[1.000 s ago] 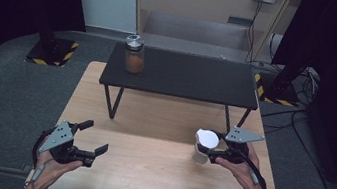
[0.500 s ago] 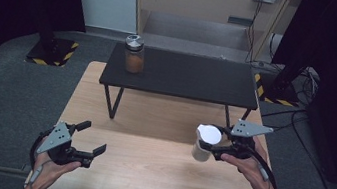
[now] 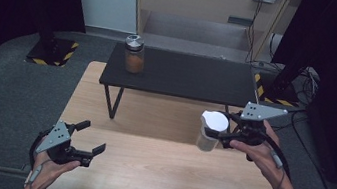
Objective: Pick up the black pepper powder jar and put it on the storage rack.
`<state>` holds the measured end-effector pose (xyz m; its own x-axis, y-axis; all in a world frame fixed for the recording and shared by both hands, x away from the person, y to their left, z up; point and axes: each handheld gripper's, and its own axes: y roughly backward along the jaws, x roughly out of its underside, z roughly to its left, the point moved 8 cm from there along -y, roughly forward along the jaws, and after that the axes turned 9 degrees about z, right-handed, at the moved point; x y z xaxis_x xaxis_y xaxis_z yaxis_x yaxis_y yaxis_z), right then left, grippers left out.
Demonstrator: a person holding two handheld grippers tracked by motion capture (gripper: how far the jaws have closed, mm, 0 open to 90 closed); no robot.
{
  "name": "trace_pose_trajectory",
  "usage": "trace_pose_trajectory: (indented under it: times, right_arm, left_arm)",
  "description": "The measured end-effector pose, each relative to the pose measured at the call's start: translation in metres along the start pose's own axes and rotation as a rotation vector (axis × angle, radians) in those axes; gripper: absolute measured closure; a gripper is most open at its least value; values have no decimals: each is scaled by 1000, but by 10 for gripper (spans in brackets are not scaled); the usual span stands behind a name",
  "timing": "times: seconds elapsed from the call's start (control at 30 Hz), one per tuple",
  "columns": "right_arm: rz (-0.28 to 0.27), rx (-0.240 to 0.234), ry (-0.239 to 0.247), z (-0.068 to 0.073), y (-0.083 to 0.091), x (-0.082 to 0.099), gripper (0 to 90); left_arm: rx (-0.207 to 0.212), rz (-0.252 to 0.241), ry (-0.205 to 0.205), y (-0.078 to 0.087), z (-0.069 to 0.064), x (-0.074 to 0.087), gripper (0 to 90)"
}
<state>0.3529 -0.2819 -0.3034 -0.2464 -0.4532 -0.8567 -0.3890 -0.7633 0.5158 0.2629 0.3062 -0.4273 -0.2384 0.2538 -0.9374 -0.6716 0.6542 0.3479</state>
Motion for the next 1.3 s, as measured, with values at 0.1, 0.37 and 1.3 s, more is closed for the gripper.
trace_pose_trajectory:
  times: [0.1, 0.37, 1.3]
  right_arm:
    - [-7, 9, 1, -3, 9, -11, 311]
    - [-13, 23, -2, -14, 30, -43, 311]
    - [-28, 177, -103, -89, 26, -119, 312]
  left_arm:
    - [2, 4, 0, -1, 0, 0, 39]
    - [2, 8, 5, -2, 1, 1, 38]
    - [-5, 6, 18, 0, 4, 2, 39]
